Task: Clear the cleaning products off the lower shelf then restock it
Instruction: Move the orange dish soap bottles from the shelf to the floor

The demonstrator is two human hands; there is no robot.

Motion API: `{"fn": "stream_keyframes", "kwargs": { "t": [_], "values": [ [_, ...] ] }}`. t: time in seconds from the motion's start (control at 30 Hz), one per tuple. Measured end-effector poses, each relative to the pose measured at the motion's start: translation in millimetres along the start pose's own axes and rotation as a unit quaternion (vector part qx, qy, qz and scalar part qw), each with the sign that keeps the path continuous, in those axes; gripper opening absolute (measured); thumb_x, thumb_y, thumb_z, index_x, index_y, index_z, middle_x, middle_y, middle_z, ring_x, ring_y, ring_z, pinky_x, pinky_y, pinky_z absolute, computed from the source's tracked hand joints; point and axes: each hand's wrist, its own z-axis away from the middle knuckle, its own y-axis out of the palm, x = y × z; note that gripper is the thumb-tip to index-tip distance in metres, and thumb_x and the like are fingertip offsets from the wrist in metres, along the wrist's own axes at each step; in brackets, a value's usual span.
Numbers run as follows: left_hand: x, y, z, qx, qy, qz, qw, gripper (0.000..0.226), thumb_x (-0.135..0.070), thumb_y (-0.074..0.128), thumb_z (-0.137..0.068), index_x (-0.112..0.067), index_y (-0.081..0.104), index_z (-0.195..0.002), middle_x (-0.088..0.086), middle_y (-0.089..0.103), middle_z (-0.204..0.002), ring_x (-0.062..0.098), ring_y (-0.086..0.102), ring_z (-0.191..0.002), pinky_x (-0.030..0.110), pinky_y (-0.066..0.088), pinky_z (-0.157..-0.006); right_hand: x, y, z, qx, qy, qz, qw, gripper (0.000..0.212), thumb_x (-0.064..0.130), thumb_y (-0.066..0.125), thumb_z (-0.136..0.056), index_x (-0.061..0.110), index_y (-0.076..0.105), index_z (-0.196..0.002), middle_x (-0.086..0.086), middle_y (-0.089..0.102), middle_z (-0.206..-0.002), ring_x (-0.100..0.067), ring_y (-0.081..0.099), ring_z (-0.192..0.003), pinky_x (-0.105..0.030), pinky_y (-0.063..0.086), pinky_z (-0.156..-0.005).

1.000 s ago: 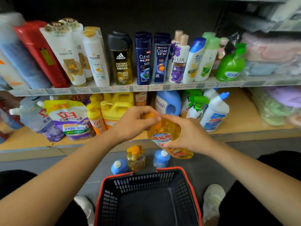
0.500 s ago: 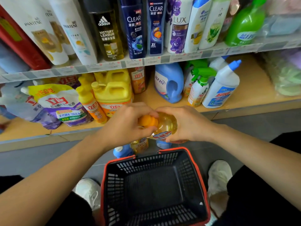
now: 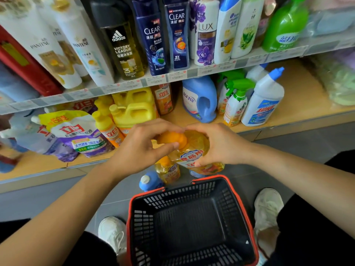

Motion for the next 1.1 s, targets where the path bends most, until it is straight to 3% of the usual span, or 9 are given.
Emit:
{"fn": "stream_keyframes", "kwargs": {
  "t": [0.23,0.4,0.53,0.67,0.77,0.83,0.93,1.03,1.1],
  "values": [
    [3,7,5,-0.043,-0.064,-0.059,0.995,0.037,-0.038,0.075,-0.087,-0.023,0.071,-0.12,-0.009,0.07,-0.104,0.007,0.065,-0.086,0.029,0.056,-0.07,-1,4,4,-0.021,0.013,0.069,0.997,0.096,0.057,0.085,-0.054,0.04,0.048,-0.141,0.02,0.065,-0.126,0.007,0.056,-0.107,-0.023,0.05,-0.085],
    [3,14,5,-0.027,-0.092,-0.086,0.992,0.04,-0.052,0.074,-0.085,-0.022,0.072,-0.111,-0.004,0.07,-0.09,0.01,0.063,-0.074,0.036,0.054,-0.066,2,7,7,-0.026,0.002,0.136,0.99,0.095,0.061,0.082,-0.056,0.041,0.045,-0.141,0.014,0.071,-0.118,-0.01,0.065,-0.102,-0.034,0.054,-0.08],
    [2,14,3,0.0,-0.067,-0.085,0.994,0.045,-0.053,0.07,-0.086,-0.016,0.069,-0.111,0.002,0.071,-0.091,0.018,0.065,-0.079,0.042,0.053,-0.067,4,7,8,-0.02,0.004,0.127,0.992,0.095,0.058,0.085,-0.057,0.041,0.046,-0.142,0.013,0.071,-0.118,-0.01,0.065,-0.102,-0.037,0.055,-0.082],
    [2,11,-1,0.016,-0.032,-0.003,0.999,0.032,-0.037,0.075,-0.087,-0.015,0.066,-0.109,-0.006,0.068,-0.101,0.013,0.065,-0.089,0.038,0.055,-0.069,5,3,5,0.01,0.015,0.003,1.0,0.095,0.042,0.094,-0.056,0.035,0.053,-0.141,0.019,0.066,-0.129,0.002,0.062,-0.113,-0.033,0.055,-0.093],
    [2,10,-6,-0.01,-0.108,0.132,0.985,0.049,-0.035,0.08,-0.079,-0.015,0.064,-0.121,0.005,0.072,-0.105,0.021,0.068,-0.101,0.044,0.058,-0.083,3,-1,4,0.039,0.032,-0.149,0.988,0.089,0.022,0.098,-0.056,0.038,0.056,-0.133,0.019,0.068,-0.124,0.0,0.065,-0.113,-0.026,0.056,-0.094],
    [1,8,-9,-0.004,-0.138,0.222,0.965,0.048,-0.032,0.083,-0.081,-0.016,0.065,-0.123,0.01,0.073,-0.108,0.024,0.07,-0.105,0.042,0.06,-0.086,3,-3,3,0.057,0.047,-0.221,0.972,0.089,0.012,0.098,-0.056,0.037,0.056,-0.13,0.015,0.07,-0.124,-0.006,0.068,-0.112,-0.026,0.056,-0.092],
    [-2,4,-11,0.039,-0.143,0.352,0.924,0.042,-0.034,0.081,-0.08,-0.016,0.07,-0.116,0.01,0.072,-0.119,0.025,0.068,-0.111,0.034,0.058,-0.088,6,-3,3,0.082,0.055,-0.3,0.949,0.086,-0.001,0.094,-0.057,0.022,0.059,-0.131,0.001,0.072,-0.123,-0.018,0.068,-0.115,-0.034,0.057,-0.093],
    [-5,1,-10,0.087,-0.13,0.477,0.865,0.053,-0.041,0.081,-0.078,-0.016,0.069,-0.123,0.008,0.071,-0.123,0.026,0.065,-0.118,0.037,0.055,-0.096,12,-6,3,0.107,0.044,-0.372,0.921,0.078,-0.011,0.085,-0.059,0.006,0.059,-0.131,-0.009,0.07,-0.124,-0.024,0.067,-0.115,-0.035,0.056,-0.092],
    [-7,1,-10,0.084,-0.125,0.511,0.846,0.056,-0.038,0.081,-0.078,-0.014,0.066,-0.127,0.008,0.071,-0.124,0.027,0.064,-0.119,0.04,0.054,-0.099,16,-8,3,0.126,0.038,-0.403,0.906,0.073,-0.016,0.08,-0.063,0.003,0.059,-0.13,-0.017,0.069,-0.126,-0.028,0.067,-0.114,-0.037,0.056,-0.091]
  ]
}}
